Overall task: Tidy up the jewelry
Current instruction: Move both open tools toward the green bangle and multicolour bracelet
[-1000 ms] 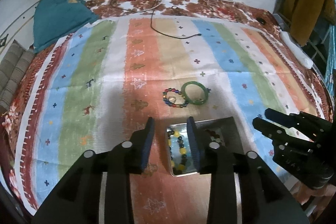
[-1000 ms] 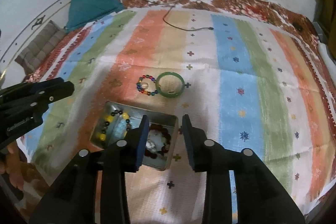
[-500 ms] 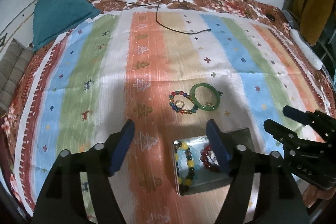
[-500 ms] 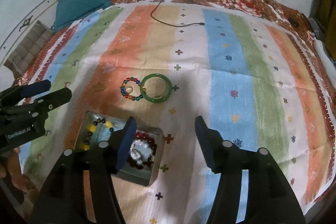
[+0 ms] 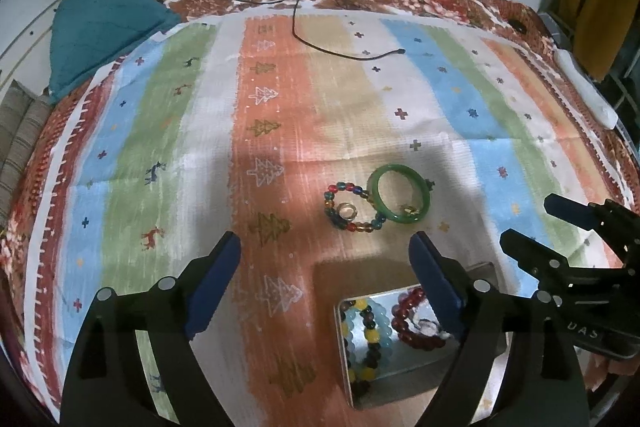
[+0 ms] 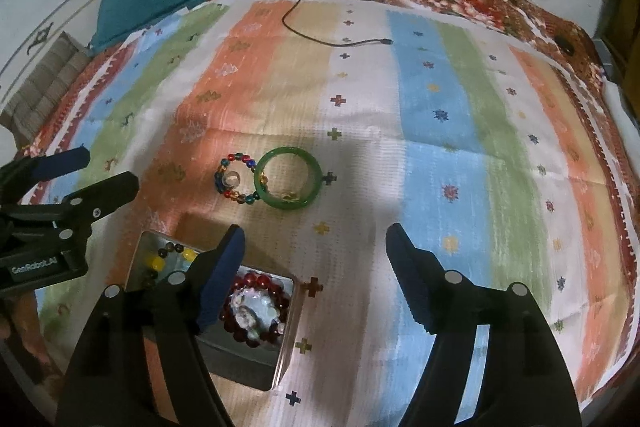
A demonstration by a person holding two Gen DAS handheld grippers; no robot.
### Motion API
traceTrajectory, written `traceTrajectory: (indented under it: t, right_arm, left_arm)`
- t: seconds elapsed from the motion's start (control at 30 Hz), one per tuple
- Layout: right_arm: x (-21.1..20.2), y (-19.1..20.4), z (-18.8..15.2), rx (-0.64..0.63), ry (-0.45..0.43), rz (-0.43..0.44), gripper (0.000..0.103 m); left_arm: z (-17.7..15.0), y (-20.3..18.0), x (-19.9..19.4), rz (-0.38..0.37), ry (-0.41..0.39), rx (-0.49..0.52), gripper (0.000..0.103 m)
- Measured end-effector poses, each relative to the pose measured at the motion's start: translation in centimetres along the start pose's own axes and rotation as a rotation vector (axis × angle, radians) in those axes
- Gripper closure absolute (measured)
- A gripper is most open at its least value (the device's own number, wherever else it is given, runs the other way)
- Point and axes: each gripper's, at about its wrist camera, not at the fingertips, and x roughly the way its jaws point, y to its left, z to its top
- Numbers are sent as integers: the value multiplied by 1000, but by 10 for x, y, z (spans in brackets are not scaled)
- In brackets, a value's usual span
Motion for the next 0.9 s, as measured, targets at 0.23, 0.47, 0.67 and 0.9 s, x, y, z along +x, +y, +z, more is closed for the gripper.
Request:
traceTrajectory:
  t: [0.23,0.47,0.67,0.9]
  right_arm:
    - [21,-7,8,19,32,-6,30]
    - [38,-14,15,41,57,-4,30]
    - [47,-13,21,32,66,-10,30]
    - [59,-15,25,27,78,-22,30]
  left_arm:
    - [6,10,25,17,43,-14,18]
    - [15,11,37,21,53,1,18]
    - [21,13,51,31,72,13,18]
    - [25,19,73,30,103,18,18]
